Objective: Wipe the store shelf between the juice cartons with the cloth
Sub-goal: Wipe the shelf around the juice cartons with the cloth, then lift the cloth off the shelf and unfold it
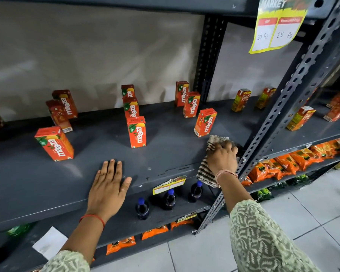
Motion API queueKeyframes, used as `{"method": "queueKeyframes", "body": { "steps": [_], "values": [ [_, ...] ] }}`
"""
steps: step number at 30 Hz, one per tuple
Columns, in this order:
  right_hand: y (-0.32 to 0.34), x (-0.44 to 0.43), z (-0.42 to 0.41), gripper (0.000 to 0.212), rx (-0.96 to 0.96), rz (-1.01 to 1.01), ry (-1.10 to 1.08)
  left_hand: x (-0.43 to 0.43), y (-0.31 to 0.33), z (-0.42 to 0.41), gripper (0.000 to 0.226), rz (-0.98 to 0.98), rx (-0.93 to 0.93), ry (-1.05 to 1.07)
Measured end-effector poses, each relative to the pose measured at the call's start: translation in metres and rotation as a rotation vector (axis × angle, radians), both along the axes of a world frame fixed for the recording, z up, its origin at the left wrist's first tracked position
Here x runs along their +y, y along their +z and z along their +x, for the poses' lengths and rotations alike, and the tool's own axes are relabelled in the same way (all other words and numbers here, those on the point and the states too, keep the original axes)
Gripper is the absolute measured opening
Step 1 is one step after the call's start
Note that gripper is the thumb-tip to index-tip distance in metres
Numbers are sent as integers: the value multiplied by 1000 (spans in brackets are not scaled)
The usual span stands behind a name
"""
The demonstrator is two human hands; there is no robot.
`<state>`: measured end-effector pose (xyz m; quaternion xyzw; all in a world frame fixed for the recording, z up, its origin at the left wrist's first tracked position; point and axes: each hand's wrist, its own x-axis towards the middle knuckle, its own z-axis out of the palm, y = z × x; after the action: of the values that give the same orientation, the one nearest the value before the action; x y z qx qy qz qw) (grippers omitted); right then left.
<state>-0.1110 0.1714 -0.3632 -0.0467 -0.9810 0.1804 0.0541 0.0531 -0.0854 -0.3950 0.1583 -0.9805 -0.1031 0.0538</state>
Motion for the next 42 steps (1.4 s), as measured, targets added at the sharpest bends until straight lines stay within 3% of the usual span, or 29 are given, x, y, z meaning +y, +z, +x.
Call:
{"method": "queueKeyframes", "body": {
  "steps": [5,9,11,14,17,20,23,26,28,29,36,39,42],
  "values": [
    [3,-4,16,58,8,-182,-226,-1,2,1,89,0,-7,-29],
    [6,-8,24,84,-134,-609,-467,-4,0,1,94,-10,-12,-52],
    [8,-7,27,88,-160,-835,-548,-5,-1,1,107,-10,-19,-66],
    [8,-6,32,80,-171,-935,-578,-7,-2,0,116,14,-42,-77],
    [1,-9,46,62,-217,-962,-518,-6,0,0,117,5,-61,-99],
    [2,-16,66,42,-178,-1123,-425,-2,7,3,121,24,-41,-150],
    [16,-22,90,38,-122,-1232,-284,20,21,7,88,272,106,-216],
    [41,-21,110,28,-114,-1298,-100,67,58,-3,41,944,204,-195],
    [62,-18,121,14,-105,-1322,-47,98,93,-16,27,1388,153,-179],
    [73,-15,124,7,-91,-1338,-31,109,107,-22,25,1471,169,-201],
    [186,23,126,27,108,-1532,179,148,219,-42,26,1367,529,-441],
    [246,30,118,14,243,-1483,264,160,276,-43,25,1222,728,-519],
    [300,38,110,21,284,-1425,352,168,327,-38,30,1026,963,-549]
  ]
}}
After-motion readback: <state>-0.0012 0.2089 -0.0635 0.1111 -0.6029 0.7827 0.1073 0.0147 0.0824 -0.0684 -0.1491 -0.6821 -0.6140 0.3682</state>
